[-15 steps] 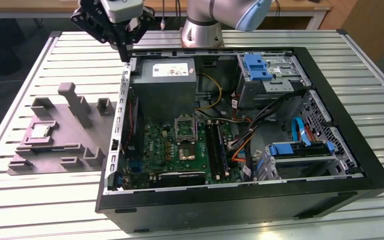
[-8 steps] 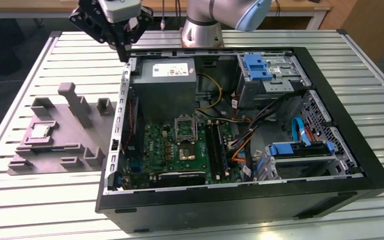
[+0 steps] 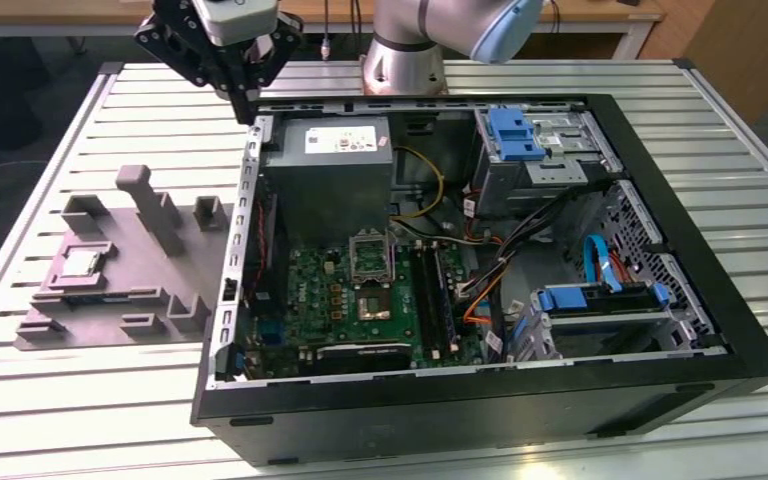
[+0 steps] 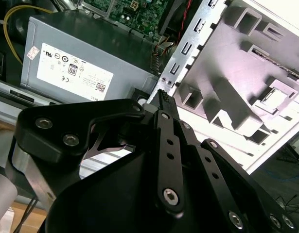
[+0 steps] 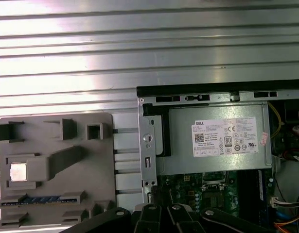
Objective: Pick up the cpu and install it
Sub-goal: 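Reach for the cpu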
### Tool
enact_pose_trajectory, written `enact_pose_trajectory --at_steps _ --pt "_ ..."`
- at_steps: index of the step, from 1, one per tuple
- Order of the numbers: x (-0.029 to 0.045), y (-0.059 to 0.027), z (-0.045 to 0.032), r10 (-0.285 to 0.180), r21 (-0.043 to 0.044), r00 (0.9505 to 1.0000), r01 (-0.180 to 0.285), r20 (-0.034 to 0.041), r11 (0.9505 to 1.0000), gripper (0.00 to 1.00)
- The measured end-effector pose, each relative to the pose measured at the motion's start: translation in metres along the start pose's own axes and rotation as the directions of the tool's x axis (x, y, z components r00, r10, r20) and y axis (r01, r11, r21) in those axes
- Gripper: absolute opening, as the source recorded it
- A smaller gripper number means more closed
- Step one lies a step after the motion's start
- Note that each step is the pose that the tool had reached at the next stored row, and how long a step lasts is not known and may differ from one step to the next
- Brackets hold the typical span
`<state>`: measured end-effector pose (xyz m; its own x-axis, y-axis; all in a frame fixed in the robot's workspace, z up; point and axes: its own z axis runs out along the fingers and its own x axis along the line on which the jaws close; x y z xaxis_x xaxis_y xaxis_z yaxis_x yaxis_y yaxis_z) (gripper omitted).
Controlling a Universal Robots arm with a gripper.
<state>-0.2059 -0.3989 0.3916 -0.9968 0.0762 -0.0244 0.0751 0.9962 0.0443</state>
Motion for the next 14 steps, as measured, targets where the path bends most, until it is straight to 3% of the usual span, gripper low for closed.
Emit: enact_pose_trajectory --at_steps 8,14 --pt "0.0006 0.0000 0.0000 0.000 0.0000 1.0000 0.000 0.0000 1.0000 0.11" --pt "0.0051 -0.0004 -0.0001 0.000 0.0000 1.0000 0.000 0.0001 1.0000 0.11"
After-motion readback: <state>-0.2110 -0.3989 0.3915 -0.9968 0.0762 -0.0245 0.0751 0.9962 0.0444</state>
